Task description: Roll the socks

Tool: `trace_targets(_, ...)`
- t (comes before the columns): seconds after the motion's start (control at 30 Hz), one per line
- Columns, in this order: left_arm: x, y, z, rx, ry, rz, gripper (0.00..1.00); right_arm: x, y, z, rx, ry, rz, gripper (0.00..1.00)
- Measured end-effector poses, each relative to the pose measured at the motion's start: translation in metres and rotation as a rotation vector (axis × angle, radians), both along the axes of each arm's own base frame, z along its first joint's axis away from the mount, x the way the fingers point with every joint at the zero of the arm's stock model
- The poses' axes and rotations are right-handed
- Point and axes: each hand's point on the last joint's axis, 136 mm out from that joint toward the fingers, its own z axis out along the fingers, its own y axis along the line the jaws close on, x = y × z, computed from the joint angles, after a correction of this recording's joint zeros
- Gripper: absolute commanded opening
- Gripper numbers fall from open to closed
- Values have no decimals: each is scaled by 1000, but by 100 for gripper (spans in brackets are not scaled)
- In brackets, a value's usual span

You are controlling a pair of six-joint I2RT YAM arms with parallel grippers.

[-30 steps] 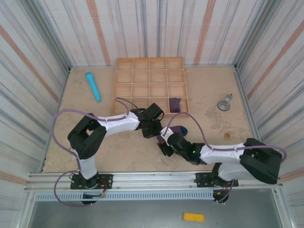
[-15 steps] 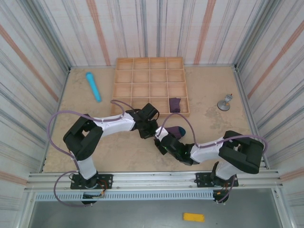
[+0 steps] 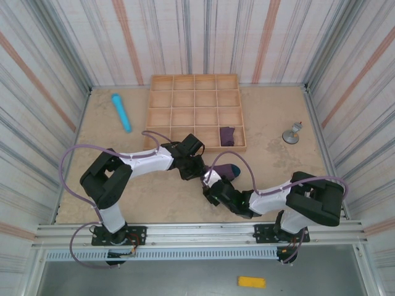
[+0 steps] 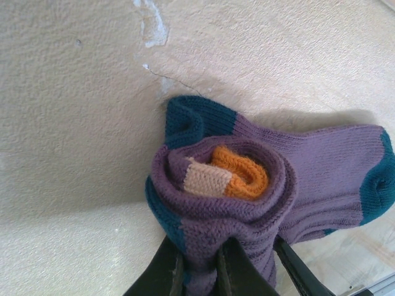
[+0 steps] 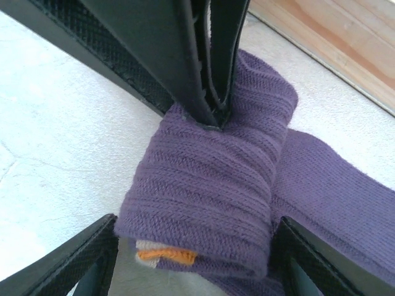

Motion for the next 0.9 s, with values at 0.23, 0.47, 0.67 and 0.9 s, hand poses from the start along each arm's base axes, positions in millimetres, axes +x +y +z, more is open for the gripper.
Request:
trace_targets(0.23, 0, 0, 0, -1, 2, 3, 0, 2, 0, -1, -8, -8, -7, 69)
trace_targets(0.47, 0, 0, 0, -2, 3, 5, 0, 8, 9, 0, -12, -29, -10, 63)
trace_targets(0.67, 0, 0, -1, -6, 8, 13, 0, 12, 9, 0, 8, -19, -23, 18)
trace_targets(0.9, -2, 5, 3, -28, 13, 49, 36, 10, 3, 4, 151, 88, -44, 0)
